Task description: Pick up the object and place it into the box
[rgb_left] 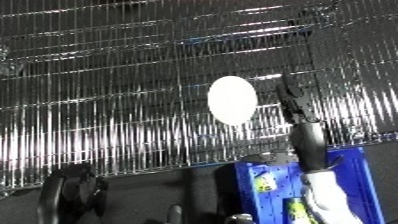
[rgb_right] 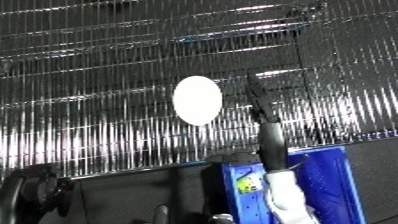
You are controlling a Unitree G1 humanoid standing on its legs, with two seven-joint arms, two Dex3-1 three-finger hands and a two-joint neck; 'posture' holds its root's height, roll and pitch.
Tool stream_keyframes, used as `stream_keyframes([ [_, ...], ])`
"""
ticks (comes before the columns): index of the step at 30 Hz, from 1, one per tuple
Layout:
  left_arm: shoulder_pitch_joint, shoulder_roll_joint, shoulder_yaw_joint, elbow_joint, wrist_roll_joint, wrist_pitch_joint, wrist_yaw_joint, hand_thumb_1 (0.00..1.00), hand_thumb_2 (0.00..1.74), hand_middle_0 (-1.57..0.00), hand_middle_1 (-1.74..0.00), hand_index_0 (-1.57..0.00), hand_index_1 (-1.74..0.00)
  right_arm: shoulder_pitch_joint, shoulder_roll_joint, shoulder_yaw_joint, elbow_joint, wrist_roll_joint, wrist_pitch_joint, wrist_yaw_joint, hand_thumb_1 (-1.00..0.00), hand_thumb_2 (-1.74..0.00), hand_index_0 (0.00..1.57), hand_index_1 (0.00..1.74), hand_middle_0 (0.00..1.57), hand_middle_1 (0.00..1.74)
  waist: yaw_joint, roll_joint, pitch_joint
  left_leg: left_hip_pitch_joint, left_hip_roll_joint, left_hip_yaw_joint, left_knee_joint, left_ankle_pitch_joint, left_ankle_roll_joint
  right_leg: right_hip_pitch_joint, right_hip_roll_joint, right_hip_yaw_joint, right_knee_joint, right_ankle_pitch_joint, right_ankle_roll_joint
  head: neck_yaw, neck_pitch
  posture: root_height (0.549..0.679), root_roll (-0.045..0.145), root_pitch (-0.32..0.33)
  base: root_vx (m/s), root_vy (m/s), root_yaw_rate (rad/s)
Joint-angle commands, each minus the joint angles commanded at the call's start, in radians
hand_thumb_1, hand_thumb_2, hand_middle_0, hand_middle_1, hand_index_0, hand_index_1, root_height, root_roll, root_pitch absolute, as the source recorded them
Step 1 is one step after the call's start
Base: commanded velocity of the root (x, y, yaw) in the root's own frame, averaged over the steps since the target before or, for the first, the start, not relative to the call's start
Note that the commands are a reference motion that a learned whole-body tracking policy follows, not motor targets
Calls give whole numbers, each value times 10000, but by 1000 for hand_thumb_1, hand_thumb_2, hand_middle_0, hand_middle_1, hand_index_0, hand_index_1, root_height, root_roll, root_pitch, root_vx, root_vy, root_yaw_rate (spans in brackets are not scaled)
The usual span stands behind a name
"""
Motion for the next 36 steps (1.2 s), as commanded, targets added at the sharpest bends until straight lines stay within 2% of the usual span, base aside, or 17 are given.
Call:
stream_keyframes([
  [8, -190, -7, -38, -25, -68, -51, 235, 1000, 1740, -1570, -1740, -1570, -1740, -561, 31, 112, 232, 262, -61, 262, 0, 0, 0, 0, 0, 0, 90, 114, 0, -328, -57, 32, 193, -54, 20, -392, 11, -52, 305, -114, -51, 273, 331, 605, 47, 91, -6, 12, 36],
  [16, -171, 2, -117, -38, -152, -4, 249, 1000, 1740, -1570, -1740, -1570, -1740, -1288, 37, 229, 491, 656, 55, 563, 0, 0, 0, 0, 0, 0, 285, 252, 0, -650, -128, 17, 410, -70, 31, -721, -35, -112, 573, -192, -100, 717, 615, 602, 50, 105, 8, 4, 69],
  [25, -47, 121, -225, -70, -225, 47, 232, 1000, 1740, -1570, -1740, -1570, -1740, -1811, 0, 363, 807, 1129, 58, 938, 0, 0, 0, 0, 0, 0, 442, 376, 0, -867, -209, 13, 378, 1, 54, -934, -4, -169, 652, -225, -158, 1083, 922, 601, 52, 123, 10, -1, 57],
  [36, 5, 153, -412, -156, -396, -100, 206, 1000, 1740, -1570, -1740, -1570, -1740, -2220, -74, 496, 1161, 1333, -153, 1311, -550, -957, 864, 957, 864, 957, 549, 449, 0, -1141, -219, -31, 468, 30, 55, -1148, 4, -253, 697, -232, -195, 1361, 1179, 600, 54, 142, -12, -13, 26],
])
